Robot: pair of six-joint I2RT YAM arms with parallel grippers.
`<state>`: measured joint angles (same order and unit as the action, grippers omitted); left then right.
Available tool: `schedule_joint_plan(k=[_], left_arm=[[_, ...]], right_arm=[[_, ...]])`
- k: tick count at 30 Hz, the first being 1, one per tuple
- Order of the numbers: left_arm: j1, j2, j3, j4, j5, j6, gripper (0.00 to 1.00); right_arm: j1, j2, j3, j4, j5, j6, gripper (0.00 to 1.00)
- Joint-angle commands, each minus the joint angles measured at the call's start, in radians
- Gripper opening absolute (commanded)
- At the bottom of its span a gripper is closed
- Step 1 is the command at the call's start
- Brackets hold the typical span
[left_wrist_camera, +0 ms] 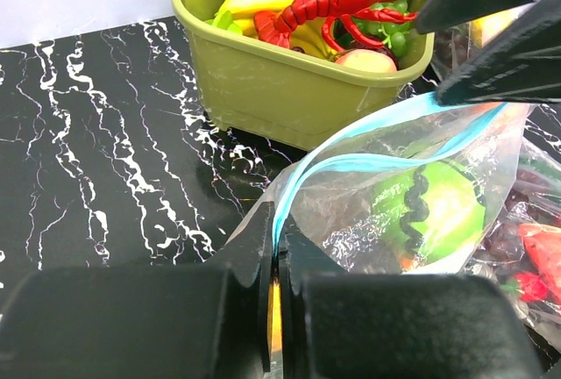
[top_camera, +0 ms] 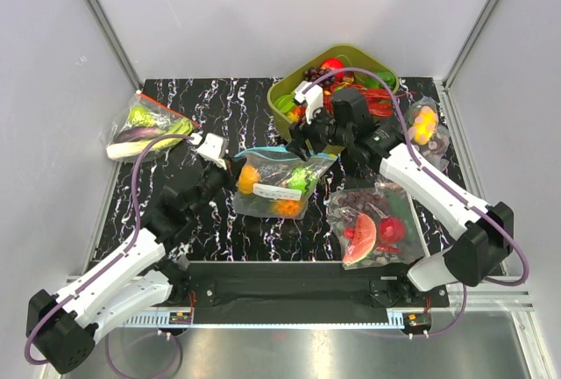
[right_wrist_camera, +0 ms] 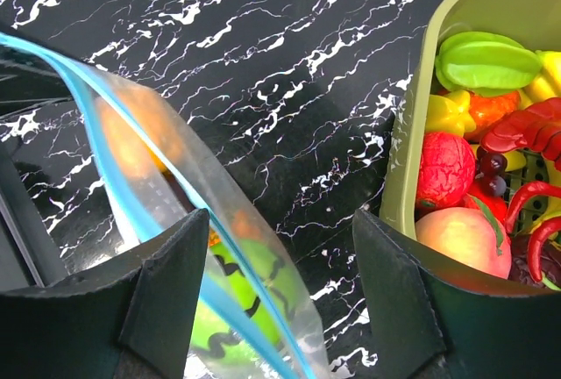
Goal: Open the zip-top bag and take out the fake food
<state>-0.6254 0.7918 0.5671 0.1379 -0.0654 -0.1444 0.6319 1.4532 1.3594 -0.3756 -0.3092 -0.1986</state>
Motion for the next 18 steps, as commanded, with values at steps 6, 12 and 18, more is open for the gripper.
schedule_joint_plan(k=[6, 12, 18], left_arm=[[-0.014, -0.017, -0.003, 0.083, 0.029, 0.023, 0.0], [-0.016, -0.005, 0.002, 0.077, 0.022, 0.028, 0.0], [-0.017, -0.009, 0.002, 0.08, 0.021, 0.031, 0.0]], right_arm=[[-0.024, 0.055, 0.035, 0.043, -0.131, -0.01, 0.73], [-0.024, 0.058, 0.029, 0.032, -0.258, -0.001, 0.72], [-0.024, 0.079, 0.036, 0.023, -0.286, 0.005, 0.61]])
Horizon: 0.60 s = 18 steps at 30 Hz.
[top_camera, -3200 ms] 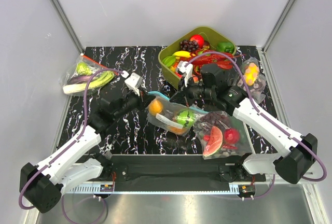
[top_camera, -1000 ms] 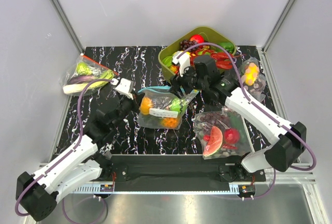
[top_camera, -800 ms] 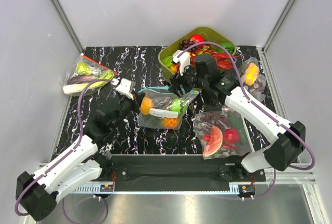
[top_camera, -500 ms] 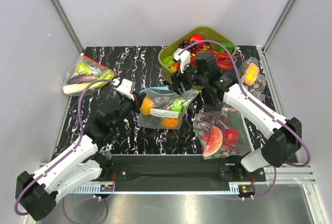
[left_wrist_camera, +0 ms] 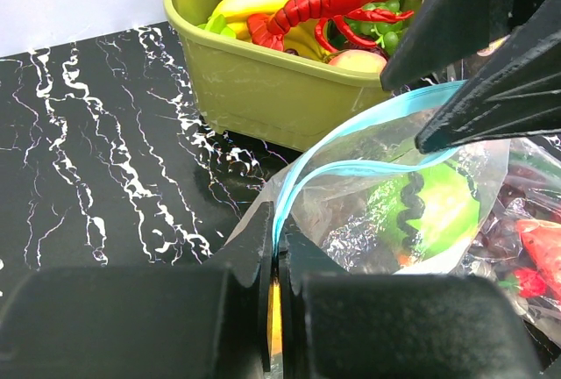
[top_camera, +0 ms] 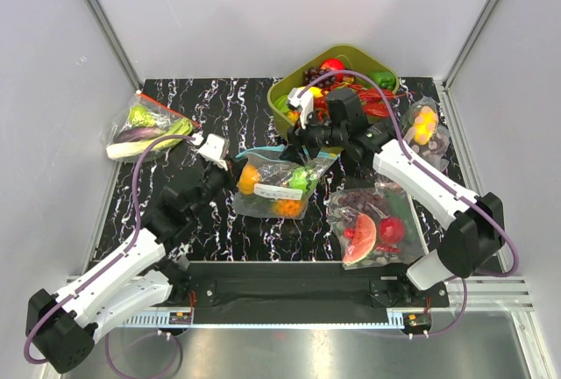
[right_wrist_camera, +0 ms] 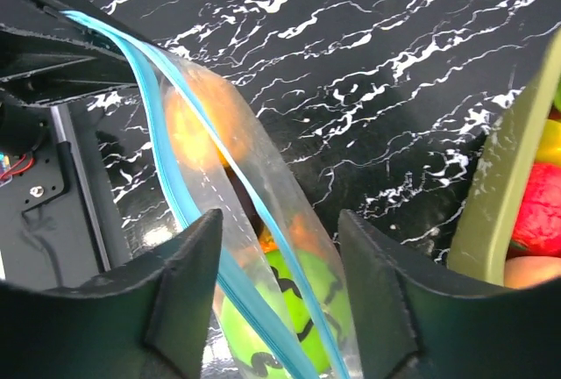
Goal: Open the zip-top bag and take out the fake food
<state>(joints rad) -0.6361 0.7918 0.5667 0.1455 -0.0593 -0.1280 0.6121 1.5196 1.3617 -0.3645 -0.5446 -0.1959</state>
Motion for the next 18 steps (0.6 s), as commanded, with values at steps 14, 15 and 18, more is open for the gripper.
schedule_joint_plan(k=[14, 15, 18], left_arm=[[-0.019, -0.049, 0.091, -0.072, -0.147, -0.097, 0.72], [-0.023, -0.057, 0.101, -0.092, -0.152, -0.146, 0.73], [-0.025, -0.065, 0.108, -0.118, -0.152, -0.292, 0.74]], right_arm=[[-0.005, -0.01, 0.082, 0.039, 0.142, 0.13, 0.0], [-0.003, -0.018, 0.085, 0.042, 0.156, 0.144, 0.0], [-0.003, -0.035, 0.099, 0.03, 0.192, 0.157, 0.0]])
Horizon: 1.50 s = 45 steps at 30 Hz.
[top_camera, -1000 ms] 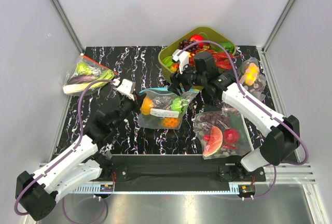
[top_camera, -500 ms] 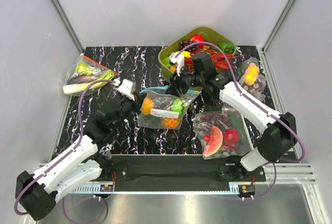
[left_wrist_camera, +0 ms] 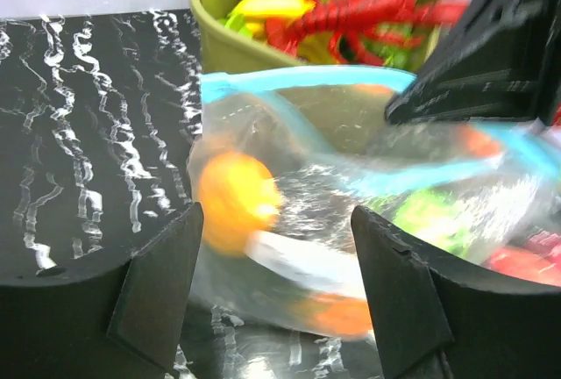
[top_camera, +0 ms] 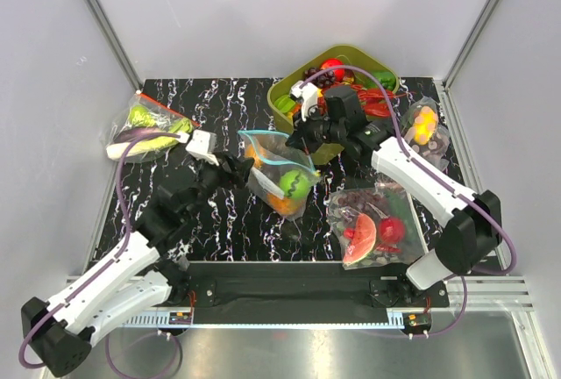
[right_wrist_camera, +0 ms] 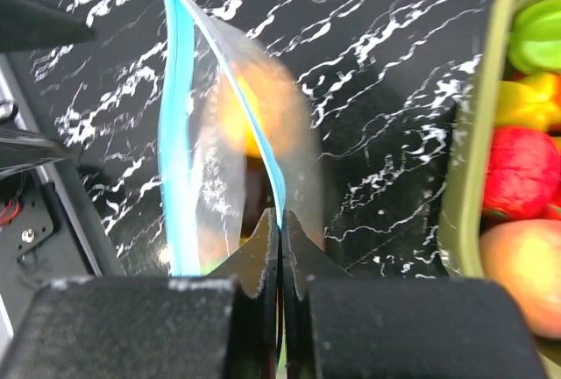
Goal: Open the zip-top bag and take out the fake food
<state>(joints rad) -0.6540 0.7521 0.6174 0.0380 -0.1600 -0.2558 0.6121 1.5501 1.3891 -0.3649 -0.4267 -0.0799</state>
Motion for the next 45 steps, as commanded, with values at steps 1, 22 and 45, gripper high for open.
schedule_joint_plan(k=[1, 22, 45], left_arm=[[-0.006, -0.02, 0.054, -0.006, -0.029, -0.195, 0.75], [-0.01, 0.251, 0.061, 0.102, 0.088, -0.476, 0.75], [0.076, 0.337, 0.338, -0.26, 0.477, -0.287, 0.09]], right_arm=[[-0.003, -0.068, 0.071, 0.03, 0.081, 0.042, 0.0], [0.0, -0.108, -0.048, 0.09, 0.062, 0.074, 0.0], [-0.002, -0.125, -0.025, 0.014, 0.445, 0.006, 0.0]])
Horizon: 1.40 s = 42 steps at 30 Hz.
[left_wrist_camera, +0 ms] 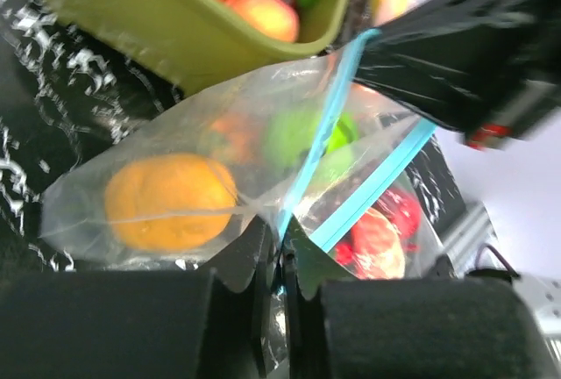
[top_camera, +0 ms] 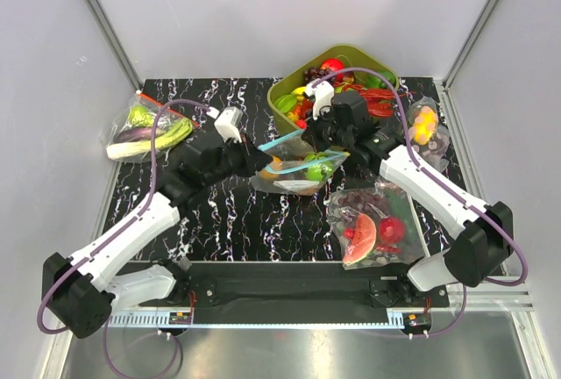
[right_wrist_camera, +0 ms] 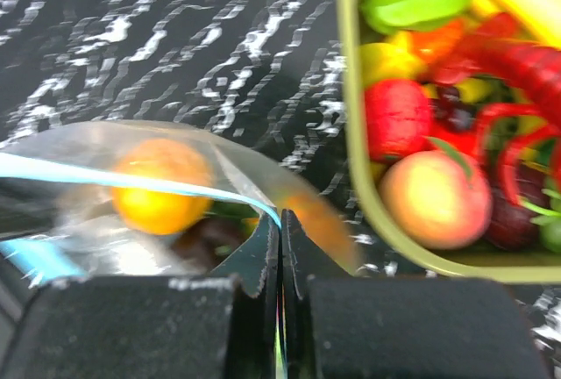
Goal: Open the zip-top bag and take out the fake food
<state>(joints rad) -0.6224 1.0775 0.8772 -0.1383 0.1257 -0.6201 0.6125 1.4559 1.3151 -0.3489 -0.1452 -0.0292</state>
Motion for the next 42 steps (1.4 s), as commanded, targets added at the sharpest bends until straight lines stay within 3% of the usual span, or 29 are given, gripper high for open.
schedule_joint_plan(k=[1, 3, 6, 7, 8, 11, 17, 23, 34, 42], left_arm=[[0.076, 0.027, 0.083, -0.093, 0.262, 0.085, 0.09], [0.093, 0.045, 0.086, -0.11, 0.29, 0.112, 0.09], [0.104, 0.08, 0.091, -0.118, 0.322, 0.128, 0.08], [0.105, 0.091, 0.098, -0.115, 0.345, 0.131, 0.07], [0.105, 0.101, 0.103, -0.116, 0.356, 0.134, 0.06], [0.107, 0.13, 0.13, -0.121, 0.385, 0.149, 0.05], [0.127, 0.136, 0.157, -0.121, 0.407, 0.16, 0.04], [0.144, 0.113, 0.146, -0.119, 0.423, 0.166, 0.04], [0.144, 0.07, 0.126, -0.099, 0.433, 0.18, 0.02], [0.147, 0.047, 0.089, -0.09, 0.358, 0.168, 0.01]], right_arm=[[-0.002, -0.029, 0.052, -0.007, 0.177, -0.055, 0.0], [-0.002, -0.031, 0.053, -0.018, 0.188, -0.058, 0.01], [-0.002, -0.045, 0.053, -0.027, 0.148, -0.052, 0.18], [-0.002, -0.051, 0.059, -0.033, 0.141, -0.051, 0.37], [-0.002, -0.055, 0.064, -0.048, 0.116, -0.035, 0.47], [0.006, -0.101, 0.075, -0.071, 0.07, -0.023, 0.55], [0.065, -0.187, 0.113, -0.125, -0.042, -0.032, 0.56], [0.076, -0.129, 0.142, -0.128, -0.261, 0.02, 0.55], [0.079, 0.125, 0.228, -0.168, -0.14, -0.017, 0.53], [0.085, 0.167, 0.165, -0.133, -0.201, -0.037, 0.54]])
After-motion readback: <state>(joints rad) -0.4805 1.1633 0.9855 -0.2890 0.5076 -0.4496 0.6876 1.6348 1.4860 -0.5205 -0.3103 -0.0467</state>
